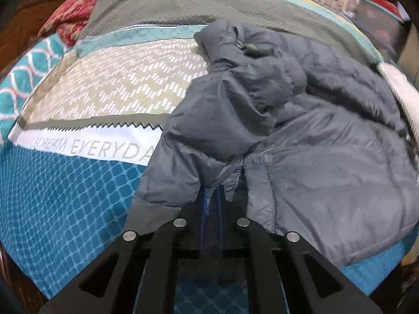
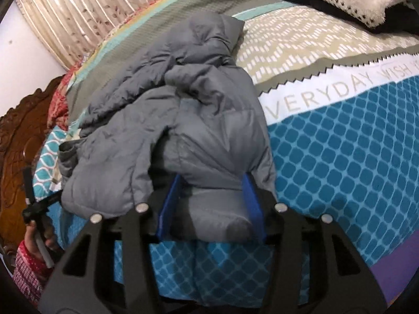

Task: Fold large clothes

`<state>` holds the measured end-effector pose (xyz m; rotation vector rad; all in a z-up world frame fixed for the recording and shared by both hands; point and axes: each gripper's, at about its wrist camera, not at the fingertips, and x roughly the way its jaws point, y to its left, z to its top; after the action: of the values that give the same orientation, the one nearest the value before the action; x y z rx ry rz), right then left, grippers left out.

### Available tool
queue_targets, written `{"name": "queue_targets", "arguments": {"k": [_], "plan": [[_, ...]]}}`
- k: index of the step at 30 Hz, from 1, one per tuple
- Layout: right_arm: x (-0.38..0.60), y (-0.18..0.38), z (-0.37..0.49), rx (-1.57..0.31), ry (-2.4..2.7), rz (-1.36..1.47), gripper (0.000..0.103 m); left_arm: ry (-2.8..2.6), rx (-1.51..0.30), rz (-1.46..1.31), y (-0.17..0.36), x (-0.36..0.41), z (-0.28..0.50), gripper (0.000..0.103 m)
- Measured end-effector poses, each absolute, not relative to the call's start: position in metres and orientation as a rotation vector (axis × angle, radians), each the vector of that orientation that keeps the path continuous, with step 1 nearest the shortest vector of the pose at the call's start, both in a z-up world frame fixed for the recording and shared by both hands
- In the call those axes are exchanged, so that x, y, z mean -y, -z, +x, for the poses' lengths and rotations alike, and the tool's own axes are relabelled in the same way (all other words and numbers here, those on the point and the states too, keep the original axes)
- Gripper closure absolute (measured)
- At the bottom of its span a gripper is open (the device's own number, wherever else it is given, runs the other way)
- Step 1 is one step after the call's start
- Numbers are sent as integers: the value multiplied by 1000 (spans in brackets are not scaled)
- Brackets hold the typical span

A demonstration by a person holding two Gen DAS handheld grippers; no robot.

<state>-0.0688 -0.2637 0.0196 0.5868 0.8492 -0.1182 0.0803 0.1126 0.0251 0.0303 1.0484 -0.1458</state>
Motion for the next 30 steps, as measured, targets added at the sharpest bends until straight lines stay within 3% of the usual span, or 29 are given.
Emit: {"name": "queue_targets", "arguments": {"k": [3,8,13,19,24,30], "plan": [[262,-18,-68,-856,107,560,55,230,-970,-127,-60,-124,76,60],[263,-15,-68,-851,103,590,54,393,-910,-115,-87,-104,94,60],[265,-14,-71,-847,95,603,54,389,-988,-33,-59,-76,132,60],[266,-12,-70,-853,88,597,54,230,-1104,-65,-16,-93,186,60],[266,-15,-69,-865,83,597,53,187,-1037,109,-18,-69,174,60],[259,-61,-82,-754,92,533,53,116,-1014,237,-28,-55,143,60]]}}
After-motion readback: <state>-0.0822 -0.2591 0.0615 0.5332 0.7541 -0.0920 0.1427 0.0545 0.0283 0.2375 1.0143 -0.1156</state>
